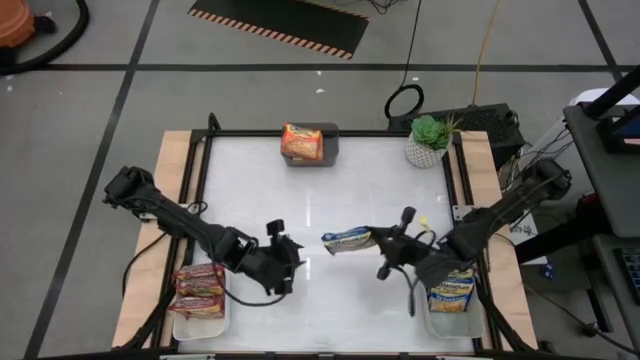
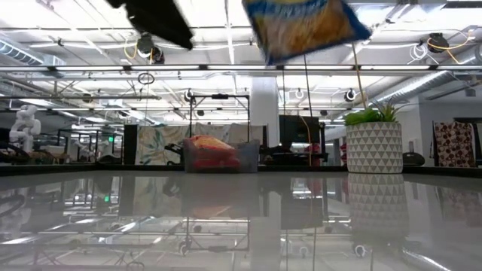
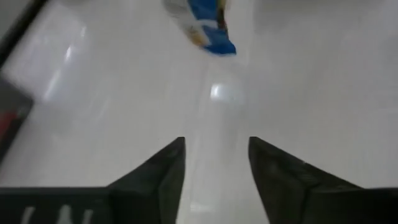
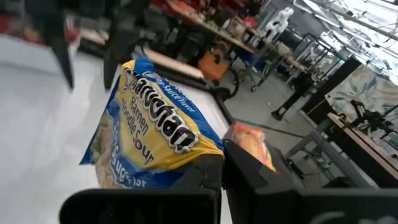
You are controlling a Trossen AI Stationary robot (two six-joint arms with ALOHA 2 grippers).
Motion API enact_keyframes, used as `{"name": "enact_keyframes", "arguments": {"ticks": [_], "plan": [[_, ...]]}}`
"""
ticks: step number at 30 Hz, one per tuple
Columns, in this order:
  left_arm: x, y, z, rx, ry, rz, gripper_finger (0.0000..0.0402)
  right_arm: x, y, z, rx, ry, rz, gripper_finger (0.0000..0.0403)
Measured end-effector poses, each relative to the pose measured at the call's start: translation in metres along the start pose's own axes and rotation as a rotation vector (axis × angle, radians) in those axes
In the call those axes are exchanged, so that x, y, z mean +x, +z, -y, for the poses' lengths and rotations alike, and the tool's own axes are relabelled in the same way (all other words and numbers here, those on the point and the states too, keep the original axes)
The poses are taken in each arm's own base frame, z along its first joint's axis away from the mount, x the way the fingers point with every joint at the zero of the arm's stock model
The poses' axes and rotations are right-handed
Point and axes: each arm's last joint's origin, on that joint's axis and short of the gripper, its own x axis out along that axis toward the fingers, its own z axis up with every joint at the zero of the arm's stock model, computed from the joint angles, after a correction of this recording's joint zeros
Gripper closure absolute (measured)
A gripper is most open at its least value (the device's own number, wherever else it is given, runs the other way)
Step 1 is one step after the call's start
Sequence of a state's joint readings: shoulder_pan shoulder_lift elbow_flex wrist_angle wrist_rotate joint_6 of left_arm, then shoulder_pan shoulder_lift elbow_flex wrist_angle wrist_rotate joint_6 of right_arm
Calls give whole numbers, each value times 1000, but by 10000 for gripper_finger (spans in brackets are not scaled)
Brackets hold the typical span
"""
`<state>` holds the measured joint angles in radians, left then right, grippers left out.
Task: Sort Maruchan noodles
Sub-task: Put the blue noodle pack into the gray bin
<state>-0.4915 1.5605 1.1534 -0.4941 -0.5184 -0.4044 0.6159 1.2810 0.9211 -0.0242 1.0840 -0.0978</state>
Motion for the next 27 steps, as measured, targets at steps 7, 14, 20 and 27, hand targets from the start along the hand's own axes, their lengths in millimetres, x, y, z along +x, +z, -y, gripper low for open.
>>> {"name": "enact_keyframes", "arguments": {"ticks": [7, 14, 20, 27], "plan": [[6, 22, 18, 96, -18, 257, 174, -28, 10, 8, 70, -28, 65, 403], [7, 30, 24, 62, -42, 348, 172, -58, 24, 12, 151, -60, 149, 403], [1, 44, 25, -45, -91, 479, 171, -71, 36, 8, 180, -20, 220, 403], [-8, 49, 33, -56, -139, 564, 171, -71, 42, 4, 189, -28, 244, 403]]}}
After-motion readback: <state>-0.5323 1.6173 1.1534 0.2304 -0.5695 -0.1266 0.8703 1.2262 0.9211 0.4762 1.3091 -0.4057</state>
